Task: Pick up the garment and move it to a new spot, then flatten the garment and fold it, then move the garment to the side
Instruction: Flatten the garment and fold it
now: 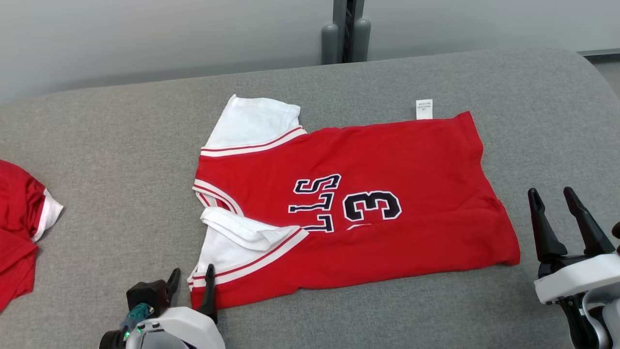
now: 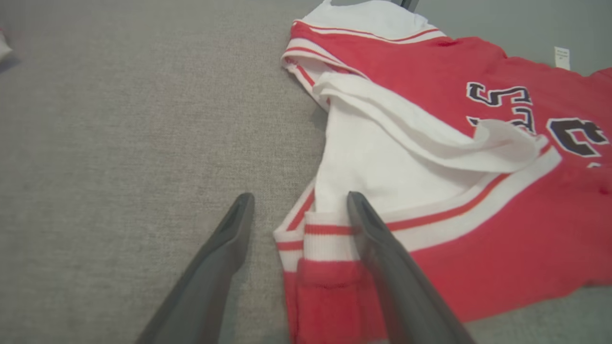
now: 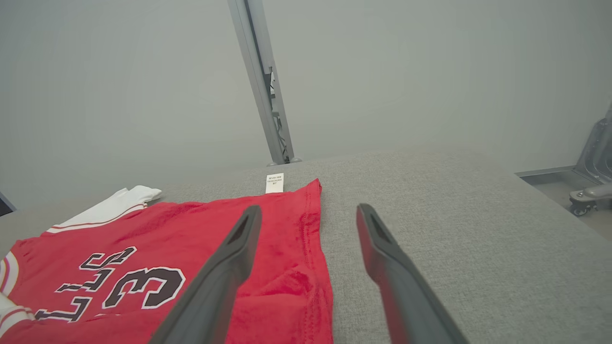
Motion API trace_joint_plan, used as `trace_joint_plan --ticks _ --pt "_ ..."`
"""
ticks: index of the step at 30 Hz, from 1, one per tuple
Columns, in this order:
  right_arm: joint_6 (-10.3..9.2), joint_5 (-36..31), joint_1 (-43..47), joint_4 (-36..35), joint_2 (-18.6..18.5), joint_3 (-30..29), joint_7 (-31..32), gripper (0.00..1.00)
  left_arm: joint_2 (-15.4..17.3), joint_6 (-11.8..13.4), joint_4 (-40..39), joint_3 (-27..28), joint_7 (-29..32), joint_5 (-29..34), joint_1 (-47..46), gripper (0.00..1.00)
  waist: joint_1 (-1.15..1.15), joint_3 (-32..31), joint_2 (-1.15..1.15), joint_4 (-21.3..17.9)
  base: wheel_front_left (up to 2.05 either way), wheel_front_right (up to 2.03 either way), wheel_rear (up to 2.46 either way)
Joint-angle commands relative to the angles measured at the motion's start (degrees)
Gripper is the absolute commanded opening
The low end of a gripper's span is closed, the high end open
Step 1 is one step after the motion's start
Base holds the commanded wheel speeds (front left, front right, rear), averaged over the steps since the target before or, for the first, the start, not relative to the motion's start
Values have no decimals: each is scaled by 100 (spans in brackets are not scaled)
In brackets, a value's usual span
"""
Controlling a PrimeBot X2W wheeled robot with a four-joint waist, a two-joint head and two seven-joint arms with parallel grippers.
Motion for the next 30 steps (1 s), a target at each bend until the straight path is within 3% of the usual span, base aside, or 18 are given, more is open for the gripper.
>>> trace_joint_plan --ticks 1,9,11,12,23,30 --pt "-2 -70 39 15 14 -48 -9 100 -55 -30 198 66 15 -95 -159 100 0 38 0 -31 0 0 0" --pt "-2 -115 -2 -15 84 -159 -9 100 -212 -336 1012 -74 342 -251 -341 100 0 152 0 -132 0 0 0" --pt "-2 -132 -5 -1 86 -184 -9 100 -245 -397 1120 -141 421 -259 -362 40 0 172 0 -141 0 0 0" --pt "-2 -143 -1 20 88 -197 -9 100 -249 -427 1157 -161 423 -248 -385 0 0 180 0 -141 0 0 0" --pt "-2 1 -9 882 263 -378 1 100 -84 -365 775 -7 5 -2 -706 0 0 253 0 -22 0 0 0" --pt "-3 686 -240 1514 520 -158 199 100 -63 -269 294 90 -82 247 -606 0 0 258 0 79 0 0 0"
